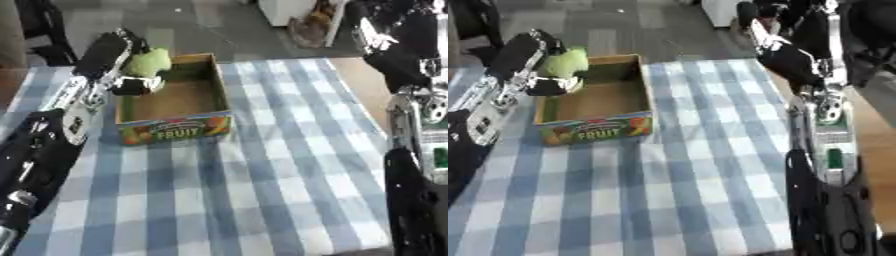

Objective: Pick up objects on the table and place them in the box.

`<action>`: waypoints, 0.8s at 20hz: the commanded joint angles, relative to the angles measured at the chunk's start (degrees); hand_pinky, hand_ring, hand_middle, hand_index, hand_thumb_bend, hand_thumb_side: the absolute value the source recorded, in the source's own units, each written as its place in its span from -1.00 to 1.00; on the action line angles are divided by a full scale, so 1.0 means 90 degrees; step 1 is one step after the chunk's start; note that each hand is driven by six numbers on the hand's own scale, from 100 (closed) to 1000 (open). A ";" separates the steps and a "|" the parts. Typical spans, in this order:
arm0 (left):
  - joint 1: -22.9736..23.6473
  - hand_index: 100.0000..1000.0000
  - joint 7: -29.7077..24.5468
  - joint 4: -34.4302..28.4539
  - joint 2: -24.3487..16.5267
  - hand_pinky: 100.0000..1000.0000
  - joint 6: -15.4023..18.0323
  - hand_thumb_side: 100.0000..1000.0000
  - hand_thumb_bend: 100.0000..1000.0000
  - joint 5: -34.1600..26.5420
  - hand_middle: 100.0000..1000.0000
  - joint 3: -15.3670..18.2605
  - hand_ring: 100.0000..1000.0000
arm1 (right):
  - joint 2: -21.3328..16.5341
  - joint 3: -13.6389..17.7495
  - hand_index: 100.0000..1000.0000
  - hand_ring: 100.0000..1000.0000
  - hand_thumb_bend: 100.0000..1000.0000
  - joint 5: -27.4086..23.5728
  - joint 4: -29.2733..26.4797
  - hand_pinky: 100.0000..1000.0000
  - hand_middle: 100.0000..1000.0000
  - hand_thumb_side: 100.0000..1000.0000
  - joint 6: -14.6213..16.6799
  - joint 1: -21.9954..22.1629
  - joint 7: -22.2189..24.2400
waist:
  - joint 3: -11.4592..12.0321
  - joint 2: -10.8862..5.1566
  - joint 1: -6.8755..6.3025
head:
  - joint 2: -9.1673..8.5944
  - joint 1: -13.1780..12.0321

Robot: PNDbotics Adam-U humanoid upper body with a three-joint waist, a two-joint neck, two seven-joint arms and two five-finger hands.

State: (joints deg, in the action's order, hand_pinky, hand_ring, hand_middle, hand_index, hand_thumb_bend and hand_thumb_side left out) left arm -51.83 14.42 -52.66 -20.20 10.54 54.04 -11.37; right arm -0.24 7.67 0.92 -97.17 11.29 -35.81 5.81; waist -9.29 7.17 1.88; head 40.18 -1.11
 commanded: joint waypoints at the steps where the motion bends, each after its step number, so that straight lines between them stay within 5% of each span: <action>1: -0.0080 0.11 0.0097 0.0145 -0.0023 -0.28 -0.0010 -0.91 -1.00 0.0213 -0.37 0.0032 -0.39 | -0.0048 -0.0006 0.35 0.13 -0.30 -0.0033 -0.0043 0.03 -0.02 -1.00 0.0014 -0.0134 0.0019 | -0.0022 -0.0074 0.0004 | -0.0087 -0.0016; 7: -0.0004 0.35 -0.0321 0.0345 0.0072 -0.12 -0.0027 -0.84 -0.90 0.0703 -0.14 0.0024 -0.15 | -0.0042 0.0001 0.35 0.13 -0.30 -0.0038 -0.0036 0.03 -0.02 -1.00 0.0018 -0.0134 0.0017 | -0.0026 -0.0065 0.0019 | -0.0148 -0.0018; 12: 0.0030 0.67 -0.1168 0.0485 0.0079 0.26 -0.0029 -0.71 -0.74 0.0997 0.38 0.0032 0.34 | -0.0047 0.0011 0.35 0.13 -0.30 -0.0035 -0.0021 0.03 -0.02 -1.00 0.0021 -0.0136 0.0014 | -0.0026 -0.0063 0.0032 | -0.0162 -0.0008; 13: 0.0032 0.72 -0.1483 0.0538 0.0079 0.35 -0.0019 -0.52 -0.71 0.0970 0.48 0.0036 0.45 | -0.0049 0.0013 0.35 0.13 -0.30 -0.0036 -0.0019 0.03 -0.02 -1.00 0.0021 -0.0132 0.0013 | -0.0024 -0.0064 0.0032 | -0.0165 -0.0007; 14: 0.0027 0.76 -0.1837 0.0559 0.0070 0.47 0.0014 -0.11 -0.69 0.0917 0.59 0.0036 0.57 | -0.0049 0.0014 0.35 0.13 -0.30 -0.0036 -0.0016 0.03 -0.02 -1.00 0.0021 -0.0129 0.0014 | -0.0020 -0.0064 0.0030 | -0.0171 -0.0007; 16: 0.0023 0.79 -0.2496 0.0502 0.0027 0.57 0.0079 0.18 -0.65 0.0787 0.70 0.0048 0.67 | -0.0049 0.0016 0.35 0.13 -0.30 -0.0036 -0.0016 0.03 -0.02 -1.00 0.0021 -0.0124 0.0016 | -0.0010 -0.0067 0.0030 | -0.0178 0.0001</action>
State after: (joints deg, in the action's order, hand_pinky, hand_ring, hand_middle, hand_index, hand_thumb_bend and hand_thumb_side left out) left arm -50.57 -5.02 -47.52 -19.09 10.97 61.67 -11.36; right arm -0.23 7.70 0.91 -96.82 11.30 -35.84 5.81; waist -9.39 7.40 2.21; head 39.15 -1.12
